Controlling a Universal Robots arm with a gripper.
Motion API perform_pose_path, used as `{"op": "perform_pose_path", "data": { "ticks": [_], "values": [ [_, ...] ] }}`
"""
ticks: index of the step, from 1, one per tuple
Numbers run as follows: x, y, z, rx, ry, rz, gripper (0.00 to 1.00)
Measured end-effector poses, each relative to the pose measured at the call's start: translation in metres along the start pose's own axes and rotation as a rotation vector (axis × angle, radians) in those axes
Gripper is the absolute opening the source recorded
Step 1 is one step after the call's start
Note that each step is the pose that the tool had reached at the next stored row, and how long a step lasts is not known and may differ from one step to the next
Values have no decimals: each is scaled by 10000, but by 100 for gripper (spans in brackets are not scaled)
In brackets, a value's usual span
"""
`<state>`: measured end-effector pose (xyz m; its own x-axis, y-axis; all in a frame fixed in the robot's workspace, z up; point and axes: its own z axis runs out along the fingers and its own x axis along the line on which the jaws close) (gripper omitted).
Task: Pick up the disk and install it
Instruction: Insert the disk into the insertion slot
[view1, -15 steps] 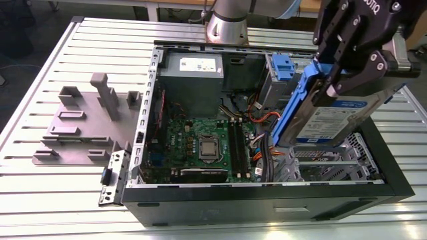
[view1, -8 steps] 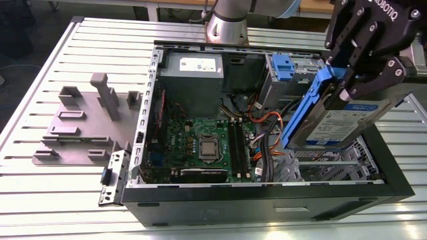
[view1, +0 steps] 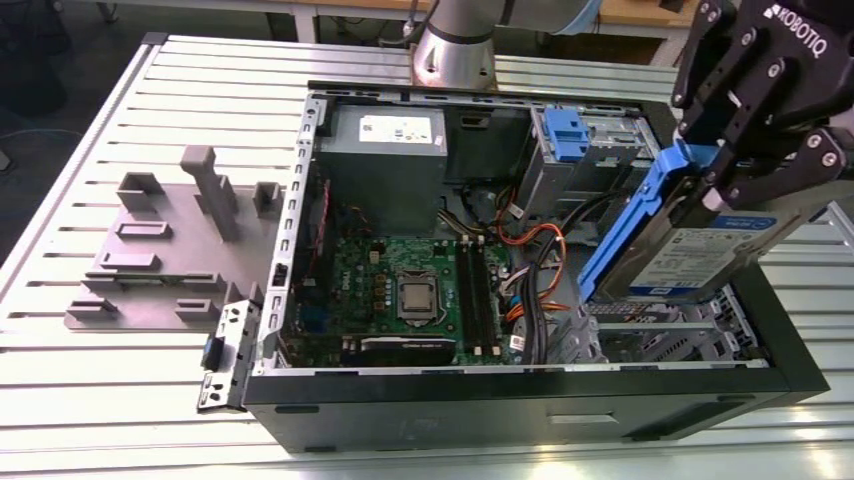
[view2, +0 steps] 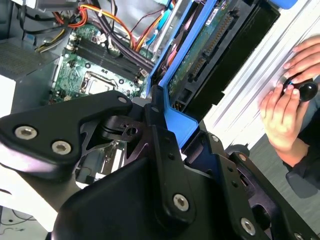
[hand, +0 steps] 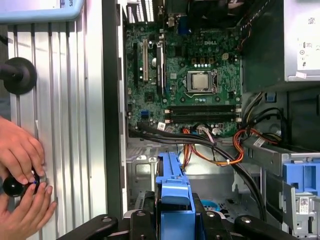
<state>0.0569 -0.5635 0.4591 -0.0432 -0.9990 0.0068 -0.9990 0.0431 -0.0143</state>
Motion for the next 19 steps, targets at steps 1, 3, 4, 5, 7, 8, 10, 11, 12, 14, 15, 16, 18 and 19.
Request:
{"op": "perform_pose_path", "data": {
  "ticks": [1,3,4,5,7,8,10,11,12,14,15,16,18,19],
  "values": [
    [2,-19,5,0,0,1,36],
    [3,-58,14,0,0,1,36],
    [3,-73,17,0,0,1,36],
    [2,-81,17,0,1,0,36],
    [2,-82,17,0,1,1,36],
    [3,-82,18,0,0,2,36],
    [3,-83,18,0,0,1,36],
    [2,-83,18,0,0,0,36],
    [3,-83,19,0,1,1,36],
    [2,-89,27,0,-1,-1,36],
    [2,-97,33,0,-1,-2,36],
    [1,-108,39,-1,-1,-2,36],
    [0,-125,54,-1,0,-5,36],
    [0,-129,63,-1,0,-11,36]
  ]
}}
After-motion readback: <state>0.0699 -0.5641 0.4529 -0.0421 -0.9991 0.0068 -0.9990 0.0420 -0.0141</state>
